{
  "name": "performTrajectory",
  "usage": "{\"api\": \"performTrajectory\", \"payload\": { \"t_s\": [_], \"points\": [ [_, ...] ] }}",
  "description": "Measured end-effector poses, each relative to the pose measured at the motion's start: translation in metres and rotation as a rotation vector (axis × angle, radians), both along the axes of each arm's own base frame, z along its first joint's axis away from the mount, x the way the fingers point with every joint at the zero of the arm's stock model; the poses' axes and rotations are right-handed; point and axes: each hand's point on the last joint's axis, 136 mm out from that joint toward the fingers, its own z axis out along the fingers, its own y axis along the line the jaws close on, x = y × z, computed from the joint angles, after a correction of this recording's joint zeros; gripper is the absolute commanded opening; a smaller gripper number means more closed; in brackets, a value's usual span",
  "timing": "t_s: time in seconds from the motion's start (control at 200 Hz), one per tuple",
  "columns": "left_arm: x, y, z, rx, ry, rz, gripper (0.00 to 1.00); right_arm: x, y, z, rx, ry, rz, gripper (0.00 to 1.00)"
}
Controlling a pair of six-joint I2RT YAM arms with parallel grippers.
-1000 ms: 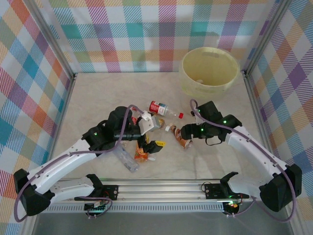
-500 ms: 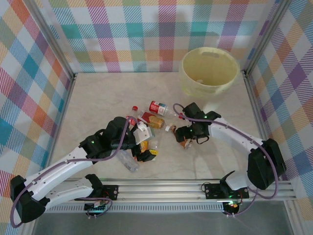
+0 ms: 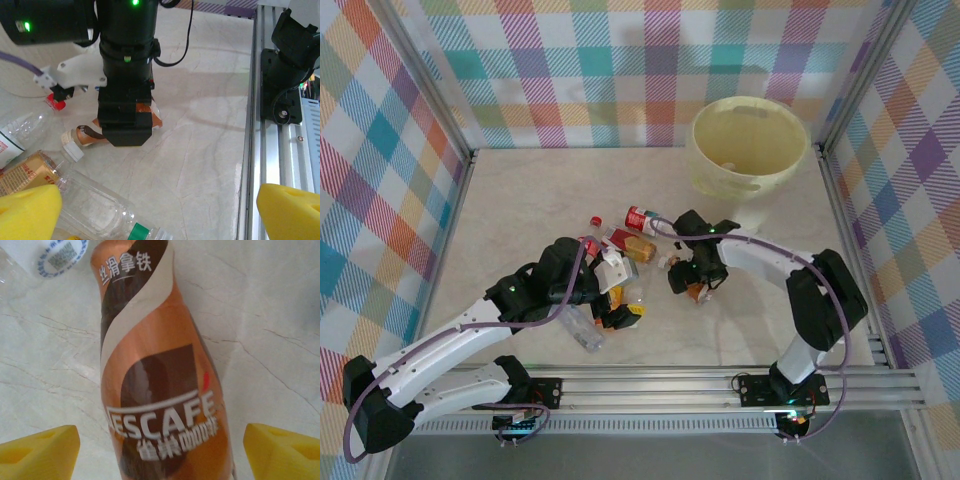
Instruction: Put the plastic bottles in the bin
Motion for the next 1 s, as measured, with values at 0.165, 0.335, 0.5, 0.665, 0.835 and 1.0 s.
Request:
{"api": "performTrajectory", "payload": {
  "t_s": [0.165, 0.335, 0.5, 0.665, 0.835, 1.0],
  "points": [
    [0.000, 0.000, 0.000, -0.001, 0.003, 0.001, 1.00, -0.004, 0.001, -0.018, -0.065, 0.026, 0.030, 0.79],
    [-0.001, -0.001, -0.001, -0.003, 0.013, -0.006, 1.00, -0.005, -0.001, -0.026, -0.101, 0.034, 0.039, 0.70],
    [-0.002, -0.002, -0.002, -0.003, 0.017, -0.010, 1.00, -0.004, -0.001, -0.026, -0.105, 0.030, 0.038, 0.61],
    [-0.002, -0.002, -0.001, -0.006, 0.023, -0.009, 1.00, -0.005, 0.001, -0.019, -0.088, 0.015, 0.033, 0.54],
    [0.001, -0.006, 0.006, -0.044, 0.021, 0.005, 1.00, -0.010, -0.003, 0.007, -0.032, -0.044, -0.002, 0.53],
    [0.006, -0.011, 0.014, -0.094, 0.022, 0.024, 1.00, -0.016, -0.008, 0.038, 0.031, -0.105, -0.046, 0.53]
  ]
}}
